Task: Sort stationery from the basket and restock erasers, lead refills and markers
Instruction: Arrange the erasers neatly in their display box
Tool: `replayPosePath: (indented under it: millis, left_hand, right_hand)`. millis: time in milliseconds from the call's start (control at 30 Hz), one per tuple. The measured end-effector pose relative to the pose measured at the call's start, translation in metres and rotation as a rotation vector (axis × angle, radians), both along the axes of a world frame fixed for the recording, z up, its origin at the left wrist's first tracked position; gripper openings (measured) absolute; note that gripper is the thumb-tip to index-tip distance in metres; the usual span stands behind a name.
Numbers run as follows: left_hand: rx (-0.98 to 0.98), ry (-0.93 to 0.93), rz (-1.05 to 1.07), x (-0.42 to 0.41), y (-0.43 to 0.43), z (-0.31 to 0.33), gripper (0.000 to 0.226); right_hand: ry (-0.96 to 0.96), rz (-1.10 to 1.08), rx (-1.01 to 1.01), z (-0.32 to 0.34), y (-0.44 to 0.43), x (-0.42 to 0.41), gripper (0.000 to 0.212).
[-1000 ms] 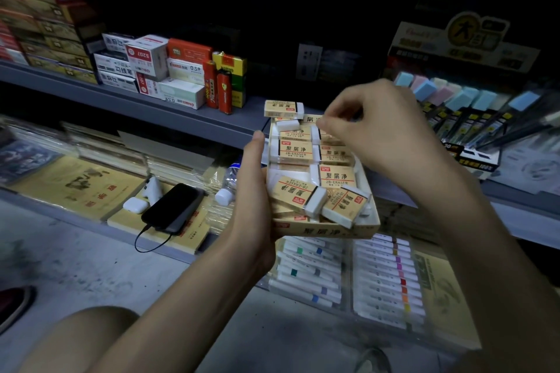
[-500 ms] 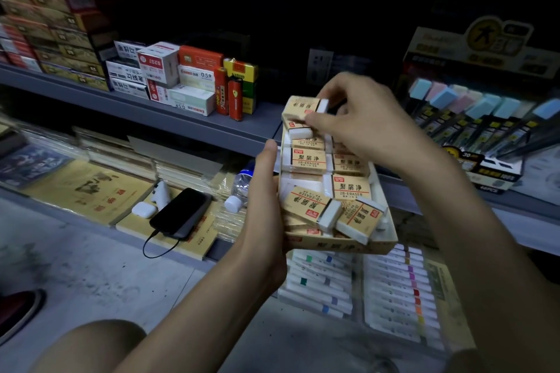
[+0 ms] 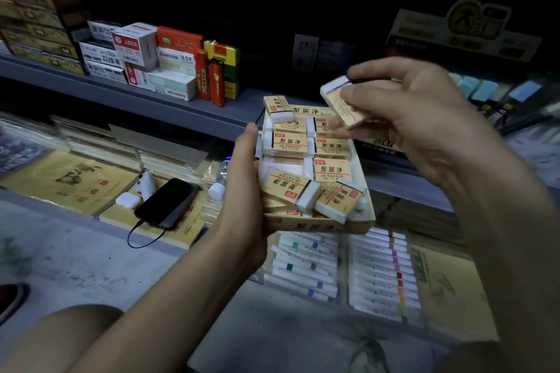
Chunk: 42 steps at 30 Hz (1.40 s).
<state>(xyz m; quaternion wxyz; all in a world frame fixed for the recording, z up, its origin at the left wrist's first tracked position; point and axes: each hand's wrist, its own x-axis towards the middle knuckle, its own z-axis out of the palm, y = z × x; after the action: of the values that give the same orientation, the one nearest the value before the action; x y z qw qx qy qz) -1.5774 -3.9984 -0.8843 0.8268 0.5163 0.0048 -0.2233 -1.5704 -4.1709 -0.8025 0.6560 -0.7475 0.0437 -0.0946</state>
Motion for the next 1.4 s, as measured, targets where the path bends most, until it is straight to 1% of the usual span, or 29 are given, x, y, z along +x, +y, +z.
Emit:
replayPosePath:
  millis: [67,100,200,267,333,400,500,633,700,767,833,900,1033,1100,1200,1233,1300,1367,1400]
  left_hand:
    - [0.013,-0.001,0.004,0.000,-0.001,0.000,0.068]
    - [0.017,0.001,0.003,0.000,-0.001,0.001,0.068]
    - [0.017,0.007,0.009,-0.001,-0.001,0.002,0.068]
    - [0.016,0.006,0.014,-0.002,-0.001,0.003,0.068]
    - [0.015,0.006,0.017,-0.002,-0.001,0.004,0.067]
    - [0.014,0.011,0.019,-0.002,-0.002,0.004,0.067]
    - [0.001,0.016,0.022,-0.003,-0.002,0.005,0.066]
    - [-0.013,0.011,0.011,-0.004,-0.003,0.006,0.066]
    - [-0.010,0.008,0.007,-0.004,-0.003,0.006,0.066]
    - [-0.007,0.010,0.007,-0.003,-0.002,0.006,0.067]
    - [-0.002,0.007,0.007,-0.003,-0.002,0.006,0.068]
    - [0.007,0.006,0.010,-0.003,-0.002,0.006,0.068]
    - [0.008,0.005,0.003,-0.003,-0.002,0.006,0.069]
    - [0.006,0.006,0.005,-0.003,-0.003,0.005,0.069]
    - [-0.007,0.006,0.013,-0.002,-0.003,0.005,0.069]
    - [-0.011,0.005,0.018,-0.002,-0.003,0.004,0.069]
    - [-0.012,0.002,0.032,-0.003,-0.003,0.004,0.067]
    - [-0.020,0.006,0.040,-0.003,-0.004,0.003,0.066]
    - [-0.025,0.010,0.039,-0.003,-0.004,0.004,0.066]
  right_hand:
    - [-0.029,-0.077,-0.277,-0.007,-0.003,0.001,0.021]
    - [-0.038,-0.083,-0.385,-0.011,-0.003,0.001,0.016]
    - [-0.050,-0.057,-0.616,-0.019,-0.005,0.001,0.002]
    - [-0.088,-0.077,-0.732,-0.023,-0.005,0.002,0.003]
    - [-0.131,-0.127,-0.735,-0.027,-0.002,0.004,0.004]
    - [-0.134,-0.164,-0.721,-0.033,0.000,0.007,0.009]
    - [-0.129,-0.206,-0.710,-0.039,0.002,0.008,0.010]
    - [-0.168,-0.252,-0.837,-0.043,0.004,0.007,0.014]
    - [-0.183,-0.252,-0.856,-0.044,0.004,0.007,0.013]
    - [-0.173,-0.217,-0.843,-0.040,0.001,0.006,0.011]
    - [-0.123,-0.117,-0.805,-0.032,-0.004,0.003,0.009]
    - [-0.069,-0.034,-0.818,-0.027,-0.007,0.000,0.010]
    - [-0.077,-0.059,-0.913,-0.026,-0.003,-0.001,0.011]
    - [-0.070,-0.046,-0.915,-0.022,0.000,-0.002,0.012]
    - [-0.074,-0.031,-0.891,-0.016,0.010,-0.003,0.026]
    - [-0.080,-0.030,-0.922,-0.016,0.016,-0.002,0.030]
    - [-0.091,-0.036,-1.046,-0.019,0.029,0.000,0.036]
    - [-0.110,-0.048,-1.159,-0.023,0.038,0.005,0.037]
    - [-0.116,-0.055,-1.181,-0.025,0.040,0.007,0.037]
